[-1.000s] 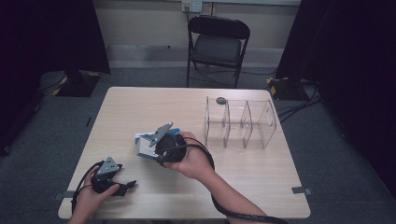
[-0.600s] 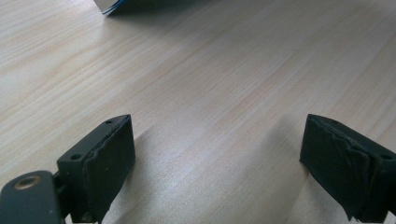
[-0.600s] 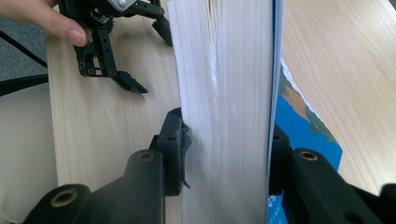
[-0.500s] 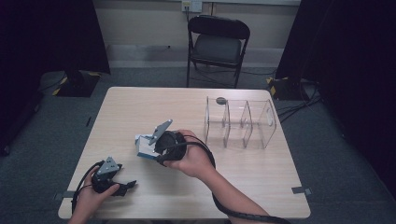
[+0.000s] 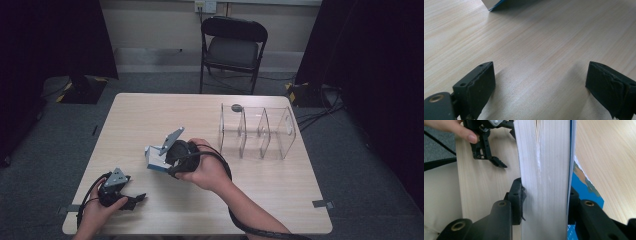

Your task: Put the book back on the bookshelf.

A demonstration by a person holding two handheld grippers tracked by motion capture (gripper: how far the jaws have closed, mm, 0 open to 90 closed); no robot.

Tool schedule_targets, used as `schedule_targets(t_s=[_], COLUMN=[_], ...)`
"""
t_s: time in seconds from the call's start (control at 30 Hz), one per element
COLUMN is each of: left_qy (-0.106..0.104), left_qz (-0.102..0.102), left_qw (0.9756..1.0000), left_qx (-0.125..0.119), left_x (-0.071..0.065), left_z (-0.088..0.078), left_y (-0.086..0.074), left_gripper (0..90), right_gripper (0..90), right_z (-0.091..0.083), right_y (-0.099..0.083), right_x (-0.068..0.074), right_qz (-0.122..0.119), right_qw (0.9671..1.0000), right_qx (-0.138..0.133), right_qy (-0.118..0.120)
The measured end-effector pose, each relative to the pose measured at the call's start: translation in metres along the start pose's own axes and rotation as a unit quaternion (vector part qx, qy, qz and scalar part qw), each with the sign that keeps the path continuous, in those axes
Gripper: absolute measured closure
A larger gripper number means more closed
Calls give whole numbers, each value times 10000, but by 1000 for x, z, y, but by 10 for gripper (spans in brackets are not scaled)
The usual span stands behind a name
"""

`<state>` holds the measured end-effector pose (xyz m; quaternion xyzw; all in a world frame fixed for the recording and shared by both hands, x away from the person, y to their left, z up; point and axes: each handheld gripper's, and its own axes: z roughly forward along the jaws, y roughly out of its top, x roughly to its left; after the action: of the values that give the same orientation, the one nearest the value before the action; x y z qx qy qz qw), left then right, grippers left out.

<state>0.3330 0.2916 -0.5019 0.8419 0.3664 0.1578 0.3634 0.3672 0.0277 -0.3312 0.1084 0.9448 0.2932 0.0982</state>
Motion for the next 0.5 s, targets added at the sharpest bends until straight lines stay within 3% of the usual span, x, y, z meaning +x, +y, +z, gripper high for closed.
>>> schedule_targets(t_s=[0.27, 0.5], left_qy=[29, 43], left_qz=[-18, -64], left_qw=[10000, 10000], left_qx=[32, 1], left_x=[0, -1], left_z=[1, 1], left_y=[0, 0], left_gripper=[64, 62], right_gripper=[618, 618], right_z=[-9, -12], right_y=[1, 3], right_x=[0, 4], right_qz=[77, 29], right_qw=[10000, 10000], right_qx=[-50, 61], right_qy=[17, 61])
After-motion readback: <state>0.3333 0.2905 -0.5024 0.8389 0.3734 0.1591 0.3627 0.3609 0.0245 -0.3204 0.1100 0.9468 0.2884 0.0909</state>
